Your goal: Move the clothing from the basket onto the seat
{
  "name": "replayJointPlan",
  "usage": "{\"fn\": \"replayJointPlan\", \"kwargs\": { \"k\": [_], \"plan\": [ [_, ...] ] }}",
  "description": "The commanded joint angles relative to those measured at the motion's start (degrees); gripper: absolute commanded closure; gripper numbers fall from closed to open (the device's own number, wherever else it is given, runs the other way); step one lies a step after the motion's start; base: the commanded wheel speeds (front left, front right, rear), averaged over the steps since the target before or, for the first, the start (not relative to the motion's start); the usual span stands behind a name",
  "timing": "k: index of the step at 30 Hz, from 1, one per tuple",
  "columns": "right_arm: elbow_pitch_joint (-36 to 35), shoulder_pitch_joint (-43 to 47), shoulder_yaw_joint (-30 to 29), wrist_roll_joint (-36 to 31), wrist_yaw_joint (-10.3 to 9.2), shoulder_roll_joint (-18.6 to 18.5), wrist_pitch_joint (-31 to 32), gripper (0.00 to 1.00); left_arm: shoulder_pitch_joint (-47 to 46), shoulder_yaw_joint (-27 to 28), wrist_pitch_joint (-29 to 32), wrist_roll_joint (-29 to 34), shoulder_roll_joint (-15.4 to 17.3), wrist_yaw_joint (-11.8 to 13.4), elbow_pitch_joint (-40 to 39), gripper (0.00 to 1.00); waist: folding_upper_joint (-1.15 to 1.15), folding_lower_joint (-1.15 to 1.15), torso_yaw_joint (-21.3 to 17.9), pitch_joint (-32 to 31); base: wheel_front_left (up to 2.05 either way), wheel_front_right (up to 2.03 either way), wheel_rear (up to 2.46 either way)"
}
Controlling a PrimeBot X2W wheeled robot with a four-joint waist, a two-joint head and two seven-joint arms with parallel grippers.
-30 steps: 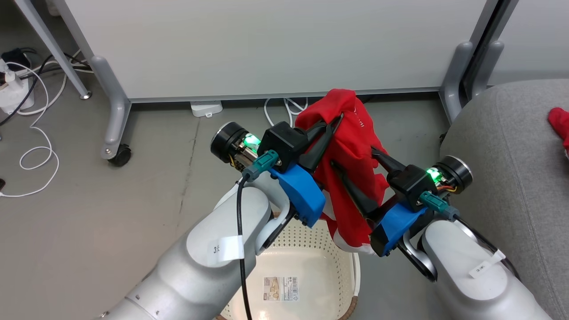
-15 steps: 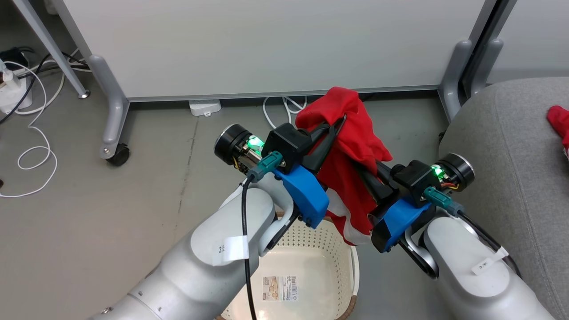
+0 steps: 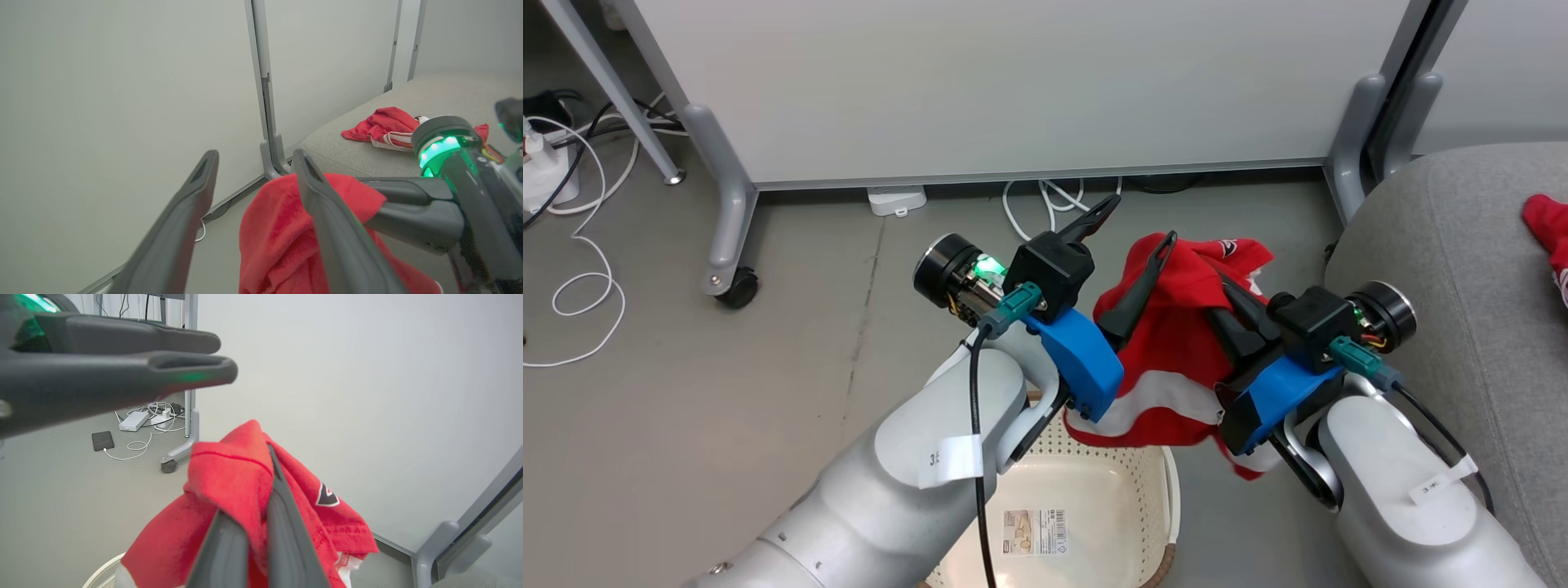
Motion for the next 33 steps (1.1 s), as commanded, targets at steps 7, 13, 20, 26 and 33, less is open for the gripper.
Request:
{"fn": "replayJointPlan", "kwargs": {
  "k": [7,13,20,26,33],
  "plan": [
    [-2.1,2.26,-3.74,0.07,0.01,-0.05,-0.03,1.0,0.6,0.08,-0.82,0.69,0.33,0.8,0.06,0.0,0.0,0.0,-2.63,0.27,0.0,0.0,0.0],
    [-4.98,4.34,-8.16,-0.6,0.01,-0.72,-0.03,1.0,2.52,0.42,-1.09,1.83,0.92,1.19,-1.97,0.0,0.0,0.0,-6.12,1.05,0.0,0.0,0.0],
    [-9.72,7.81,-14.61,-1.16,0.01,-1.88,-0.03,1.0,5.2,0.38,-1.15,2.83,2.04,-0.23,-4.96,0.0,0.0,0.0,-11.45,2.95,0.0,0.0,0.0],
    [-12.55,9.64,-19.74,-0.95,0.01,-1.16,-0.02,1.0,5.99,0.12,-1.16,3.79,2.93,-0.77,-5.93,0.0,0.0,0.0,-15.01,4.29,0.0,0.0,0.0],
    [-15.79,12.35,-25.79,-1.64,0.01,-0.45,-0.02,1.0,7.18,0.39,-1.16,5.92,3.75,-0.53,-7.98,0.0,0.0,0.0,-19.59,5.97,0.0,0.0,0.0]
  ]
}}
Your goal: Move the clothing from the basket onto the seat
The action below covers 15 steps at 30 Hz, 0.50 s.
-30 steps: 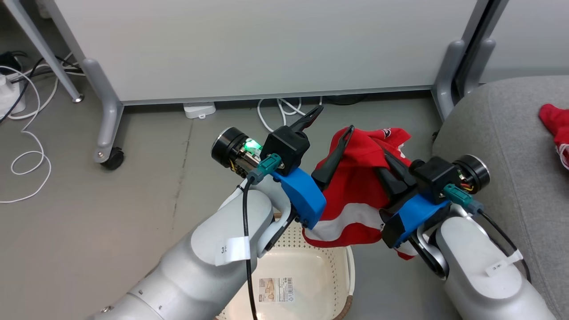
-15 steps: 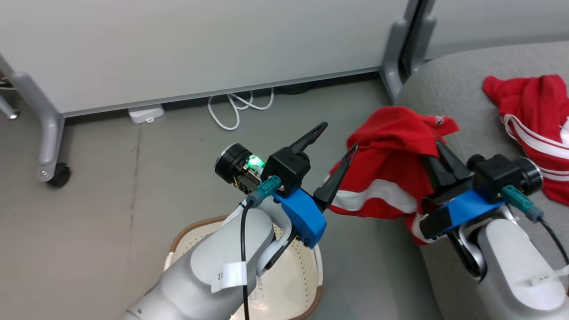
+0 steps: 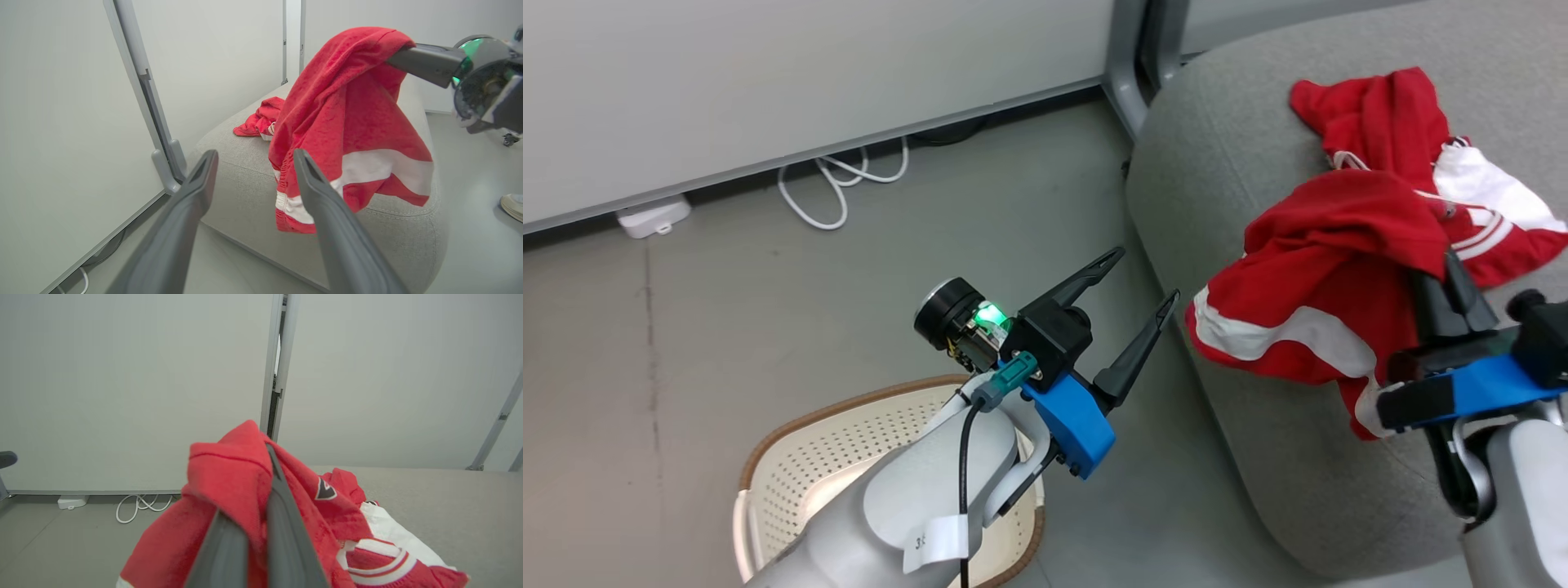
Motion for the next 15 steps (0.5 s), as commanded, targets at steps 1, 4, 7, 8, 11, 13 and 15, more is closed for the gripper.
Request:
{"fn": "replayJointPlan", "kwargs": {
  "k": [1,4,7,8,11,13,15],
  "plan": [
    [-0.41,0.92,-0.62,-0.34,0.01,0.12,-0.04,1.0,0.6,0.22,-0.23,0.34,0.22,0.11,-0.16,0.0,0.0,0.0,-1.25,0.87,0.0,0.0,0.0],
    [-1.41,2.25,-3.29,-0.53,0.01,0.19,-0.04,1.0,0.74,0.08,-0.24,1.11,0.12,-0.22,-0.46,0.0,0.0,0.0,-2.38,1.41,0.0,0.0,0.0],
    [-2.1,3.74,-5.53,-0.9,0.01,0.33,-0.04,1.0,0.79,-0.31,-0.22,1.69,-0.19,-0.5,-0.47,0.0,0.0,0.0,-3.1,1.84,0.0,0.0,0.0],
    [-2.31,4.31,-6.08,-1.0,0.01,0.54,-0.04,1.0,0.74,-0.36,-0.21,1.8,-0.24,-0.54,-0.46,0.0,0.0,0.0,-3.29,1.96,0.0,0.0,0.0],
    [-2.67,5.27,-7.3,-0.98,0.01,0.71,-0.04,1.0,0.58,-0.35,-0.2,2.34,-0.44,-0.72,-0.25,0.0,0.0,0.0,-3.77,2.3,0.0,0.0,0.0],
    [-2.94,5.57,-7.39,-1.19,0.01,1.03,-0.04,1.0,0.51,-0.13,-0.2,2.59,-0.49,-0.85,-0.03,0.0,0.0,0.0,-4.04,2.41,0.0,0.0,0.0],
    [-3.09,5.64,-7.39,-1.48,0.01,1.13,-0.04,1.0,0.33,0.08,-0.21,2.75,-0.55,-0.86,0.1,0.0,0.0,0.0,-4.23,2.46,0.0,0.0,0.0]
  ]
}}
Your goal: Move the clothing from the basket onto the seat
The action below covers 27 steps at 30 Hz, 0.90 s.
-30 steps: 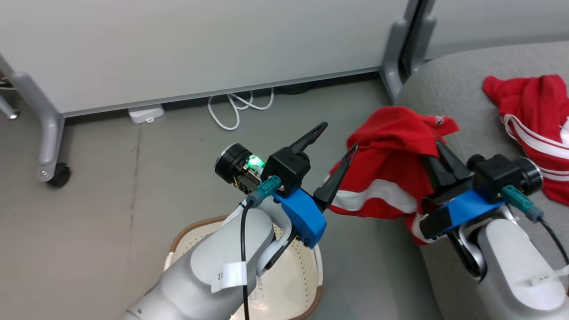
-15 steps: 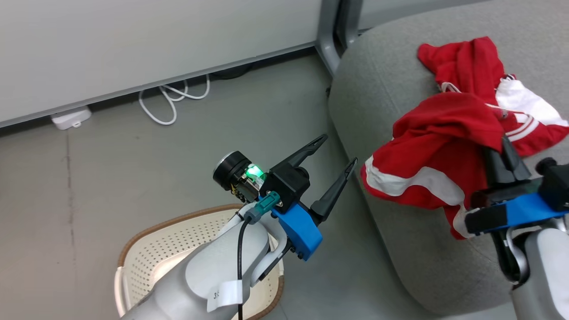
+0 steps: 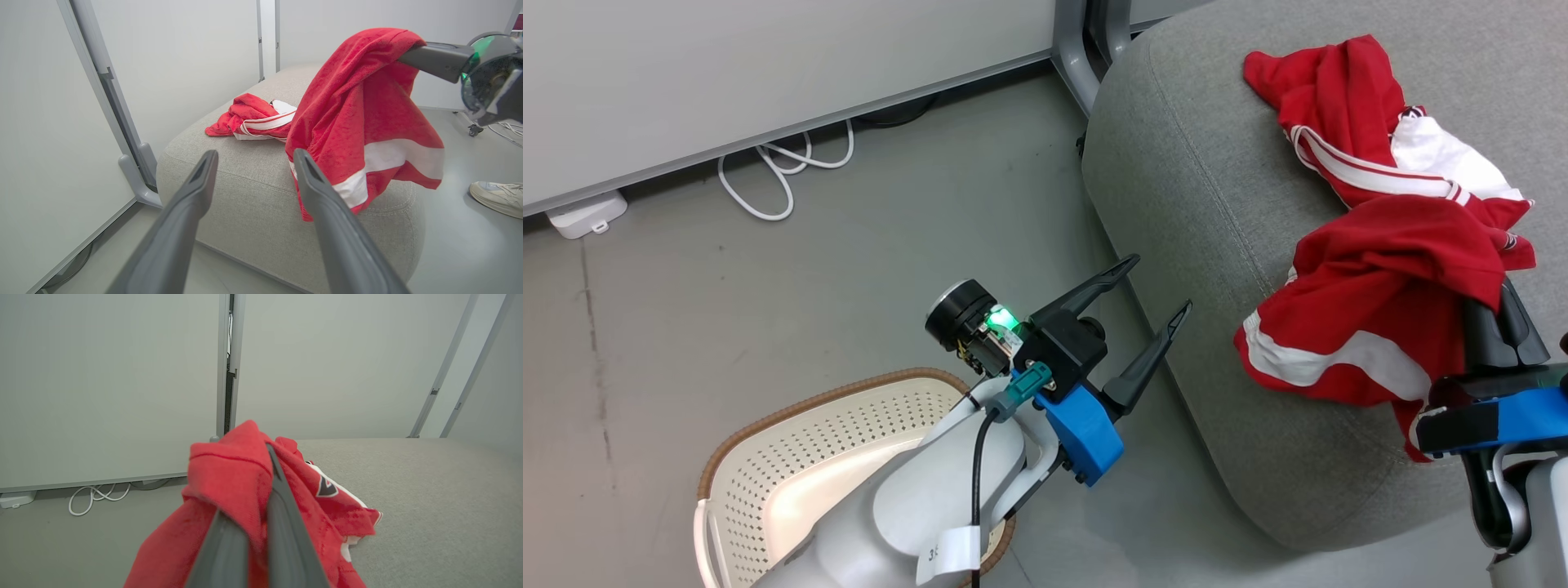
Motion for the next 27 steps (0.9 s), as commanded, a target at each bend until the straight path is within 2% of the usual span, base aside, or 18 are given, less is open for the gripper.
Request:
{"fn": "replayJointPlan", "kwargs": {
  "k": [1,8,13,19,27],
  "plan": [
    [-0.29,0.26,0.01,-0.42,0.01,0.15,-0.04,1.0,-0.17,0.38,-0.16,0.4,0.07,-0.03,0.03,0.0,0.0,0.0,-0.06,0.02,0.0,0.0,0.0],
    [-1.02,-5.19,1.6,0.27,0.01,-0.87,-0.04,1.0,-1.44,1.11,-0.16,1.8,0.0,0.19,-0.35,0.0,0.0,0.0,0.12,1.7,0.0,0.0,0.0],
    [-2.18,-13.47,-0.23,1.44,0.01,-3.24,-0.04,1.0,-4.68,0.83,-0.15,3.21,-0.45,0.35,-0.18,0.0,0.0,0.0,1.31,6.36,0.0,0.0,0.0],
    [-2.01,-26.49,-6.98,3.47,0.01,-8.8,-0.03,1.0,-10.31,-0.04,0.52,5.28,-1.19,0.08,0.4,0.0,0.0,0.0,3.0,14.83,0.0,0.0,0.0],
    [3.76,-37.54,-15.52,4.6,0.01,-19.92,-0.02,1.0,-16.95,-0.56,1.25,7.33,-1.67,0.7,0.88,0.0,0.0,0.0,5.23,25.29,0.0,0.0,0.0]
  ]
}}
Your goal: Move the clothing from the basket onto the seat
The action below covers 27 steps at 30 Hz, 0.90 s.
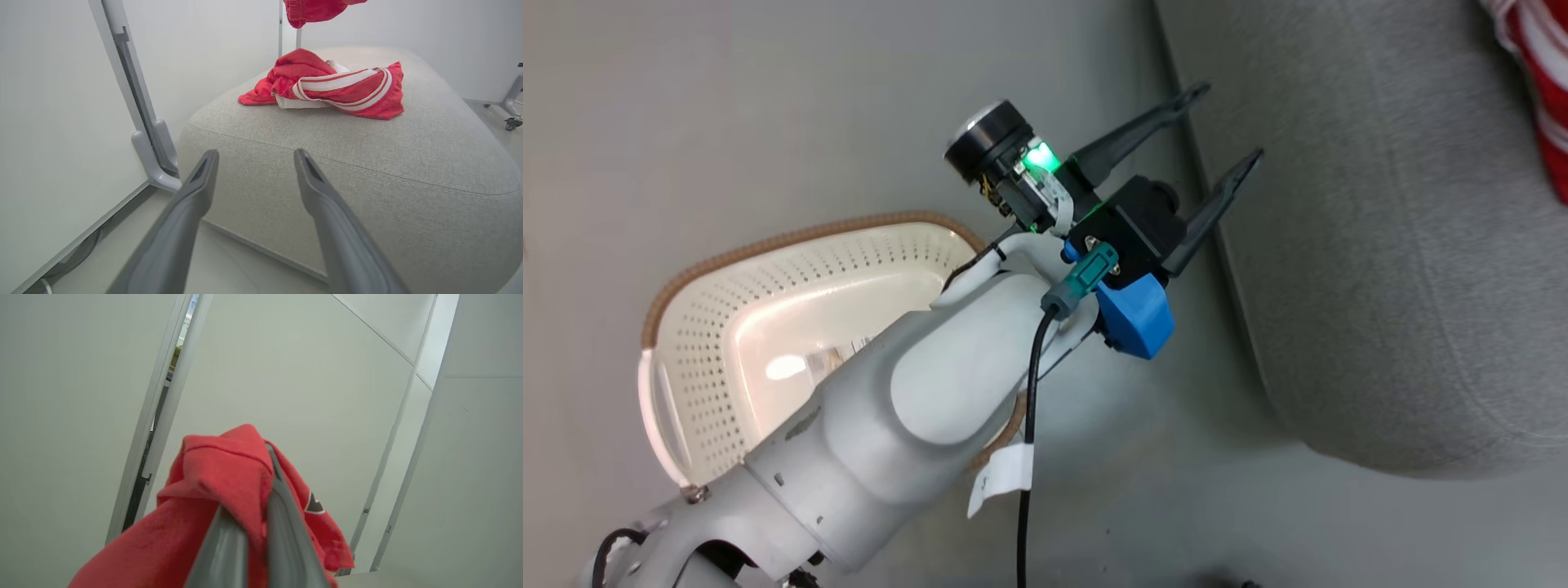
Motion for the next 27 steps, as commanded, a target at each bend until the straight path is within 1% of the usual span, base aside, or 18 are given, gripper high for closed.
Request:
{"fn": "replayJointPlan", "kwargs": {
  "k": [1,3,6,8,12,18,19,20,21,24,27],
  "plan": [
    [1.32,-0.54,-0.57,-0.09,0.01,-0.89,0.01,1.0,-1.24,-0.18,0.02,0.45,0.17,0.14,0.36,0.0,0.0,-0.01,1.66,4.78,0.0,0.0,0.0],
    [4.57,-0.48,-1.63,0.31,0.01,-2.18,0.0,1.0,-2.13,-0.45,-0.01,0.88,0.12,0.24,0.64,0.0,0.0,-0.01,1.92,6.27,0.0,0.0,0.0],
    [9.69,1.59,-0.24,-0.61,0.01,-2.59,-0.01,1.0,-2.84,-0.48,-0.25,0.91,0.05,0.37,1.11,0.0,0.0,-0.01,1.99,7.59,0.0,0.0,0.0],
    [12.45,1.99,-0.01,-0.43,0.0,-1.97,-0.02,1.0,-3.23,-0.61,-0.42,0.89,-0.11,0.49,1.34,0.0,0.0,-0.01,1.96,8.12,0.0,0.0,0.0],
    [17.64,3.55,1.55,-0.63,0.01,0.5,-0.01,1.0,-3.65,-0.86,-0.64,0.69,-0.3,0.56,1.81,0.0,0.0,-0.01,1.84,8.57,0.0,0.0,0.0],
    [20.92,6.12,2.33,0.49,0.01,2.19,-0.01,1.0,-4.18,-1.26,-0.86,0.41,-0.52,0.76,2.15,0.0,0.0,-0.01,2.09,8.59,0.0,0.0,0.0],
    [20.9,6.43,2.13,0.56,0.0,2.34,-0.01,0.81,-4.12,-1.3,-0.94,0.32,-0.56,0.74,2.24,0.0,0.0,-0.01,2.06,8.44,0.0,0.0,0.0],
    [20.53,6.85,1.69,0.61,0.01,2.48,-0.02,0.08,-4.0,-1.34,-1.03,0.24,-0.58,0.81,2.33,0.0,0.0,-0.01,2.03,8.19,0.0,0.0,0.0],
    [19.76,7.33,1.26,0.37,0.01,2.6,-0.02,0.0,-3.76,-1.34,-1.01,0.08,-0.6,0.76,2.46,0.0,0.0,-0.01,1.98,7.78,0.0,0.0,0.0],
    [17.9,9.29,-0.08,0.16,0.01,3.78,-0.01,0.0,-2.6,-1.03,-1.23,-0.33,-0.67,1.08,2.66,0.0,0.0,-0.01,1.75,5.83,0.0,0.0,0.0],
    [15.08,13.78,-0.17,-1.44,0.0,4.68,-0.01,0.0,-0.71,-0.44,-1.49,-1.15,-0.76,1.27,2.79,0.0,0.0,-0.01,1.23,2.2,0.0,0.0,0.0]
  ]
}}
